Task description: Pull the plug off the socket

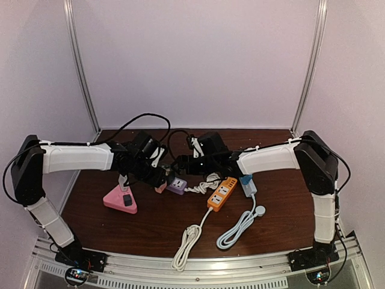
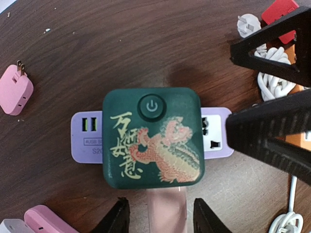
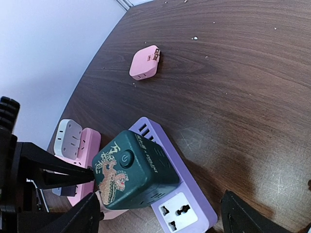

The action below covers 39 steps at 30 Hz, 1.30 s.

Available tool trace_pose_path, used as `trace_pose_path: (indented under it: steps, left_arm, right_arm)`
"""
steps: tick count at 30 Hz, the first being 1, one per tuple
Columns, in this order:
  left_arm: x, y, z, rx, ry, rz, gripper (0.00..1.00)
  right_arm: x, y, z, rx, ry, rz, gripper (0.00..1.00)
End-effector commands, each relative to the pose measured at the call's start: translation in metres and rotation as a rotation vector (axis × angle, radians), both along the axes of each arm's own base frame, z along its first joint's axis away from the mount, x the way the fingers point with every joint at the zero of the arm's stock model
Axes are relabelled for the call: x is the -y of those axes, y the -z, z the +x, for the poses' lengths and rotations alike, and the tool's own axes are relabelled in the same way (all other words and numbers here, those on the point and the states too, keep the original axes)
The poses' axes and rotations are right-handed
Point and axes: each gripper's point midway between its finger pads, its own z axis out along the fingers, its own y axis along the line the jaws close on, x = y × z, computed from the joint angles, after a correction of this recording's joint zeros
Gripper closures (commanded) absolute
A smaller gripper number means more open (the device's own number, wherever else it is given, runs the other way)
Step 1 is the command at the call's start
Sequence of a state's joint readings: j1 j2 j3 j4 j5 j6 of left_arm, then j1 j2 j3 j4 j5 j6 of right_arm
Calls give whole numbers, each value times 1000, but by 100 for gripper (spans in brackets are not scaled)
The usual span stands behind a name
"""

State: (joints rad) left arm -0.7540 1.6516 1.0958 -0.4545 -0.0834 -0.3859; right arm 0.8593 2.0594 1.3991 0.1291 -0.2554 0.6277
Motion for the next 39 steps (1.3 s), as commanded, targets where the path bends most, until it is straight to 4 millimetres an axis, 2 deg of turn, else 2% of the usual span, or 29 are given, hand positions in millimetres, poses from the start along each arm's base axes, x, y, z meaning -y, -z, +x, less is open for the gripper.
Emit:
trace_pose_path:
  steps: [1,12,21,28,32,39]
  left_arm:
    - [7,-7,4,47,-8,-69,52]
    - [0,10,-6,11,-21,-55,50]
    - [1,19,-2,21,-33,-60,52]
    - [1,25,-1,20,-42,-53,61]
    - [-2,28,-1,20,-51,-46,66]
    - [-3,29,-2,14,-60,-50,69]
  right_arm:
    - [-14,4,-3,-9,-31,17,14]
    - [-29,18,-5,-21,-75,-14,16]
    - [-35,33,-9,-32,-85,-44,20]
    - [-38,42,-16,-20,-108,-81,24]
    - [-39,41,-19,20,-126,-95,24]
    - [-33,36,-18,100,-147,-112,26]
